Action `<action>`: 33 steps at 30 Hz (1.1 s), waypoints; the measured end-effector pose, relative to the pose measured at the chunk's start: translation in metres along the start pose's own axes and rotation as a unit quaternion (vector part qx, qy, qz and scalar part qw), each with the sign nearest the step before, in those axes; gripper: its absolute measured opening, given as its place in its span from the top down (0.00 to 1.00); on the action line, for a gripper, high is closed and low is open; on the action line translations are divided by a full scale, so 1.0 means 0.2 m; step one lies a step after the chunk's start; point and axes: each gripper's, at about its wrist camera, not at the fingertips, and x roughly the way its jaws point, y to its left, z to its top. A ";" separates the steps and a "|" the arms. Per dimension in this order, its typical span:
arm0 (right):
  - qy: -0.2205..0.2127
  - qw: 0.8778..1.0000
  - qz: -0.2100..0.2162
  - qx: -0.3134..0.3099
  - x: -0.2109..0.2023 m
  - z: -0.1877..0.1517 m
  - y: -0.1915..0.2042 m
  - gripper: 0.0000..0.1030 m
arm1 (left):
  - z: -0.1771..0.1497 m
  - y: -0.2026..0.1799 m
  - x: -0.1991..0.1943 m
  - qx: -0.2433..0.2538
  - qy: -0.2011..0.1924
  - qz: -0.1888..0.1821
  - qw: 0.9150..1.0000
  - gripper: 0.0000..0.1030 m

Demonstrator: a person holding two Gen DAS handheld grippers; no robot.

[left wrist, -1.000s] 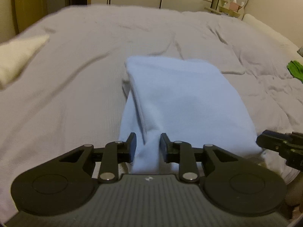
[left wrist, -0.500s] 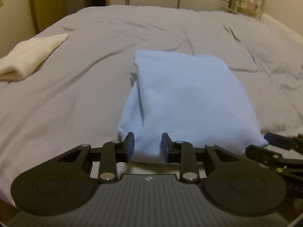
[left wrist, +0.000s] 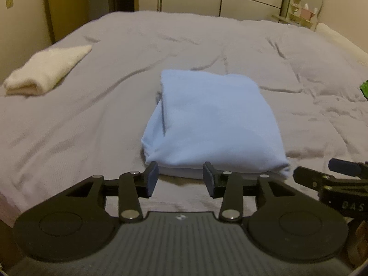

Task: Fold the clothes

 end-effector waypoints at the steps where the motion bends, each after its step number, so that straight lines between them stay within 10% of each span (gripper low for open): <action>1: -0.004 1.000 0.002 0.001 -0.02 0.00 0.00 0.13 | 0.00 -0.01 -0.02 0.004 -0.003 0.001 1.000 0.61; 19: -0.015 0.997 0.063 0.048 -0.13 -0.12 -0.16 0.13 | -0.11 -0.10 -0.31 0.020 -0.012 0.064 0.998 0.61; 33: -0.026 0.998 0.036 0.034 -0.20 -0.11 -0.03 0.13 | -0.11 -0.11 -0.27 0.052 -0.008 0.033 0.998 0.57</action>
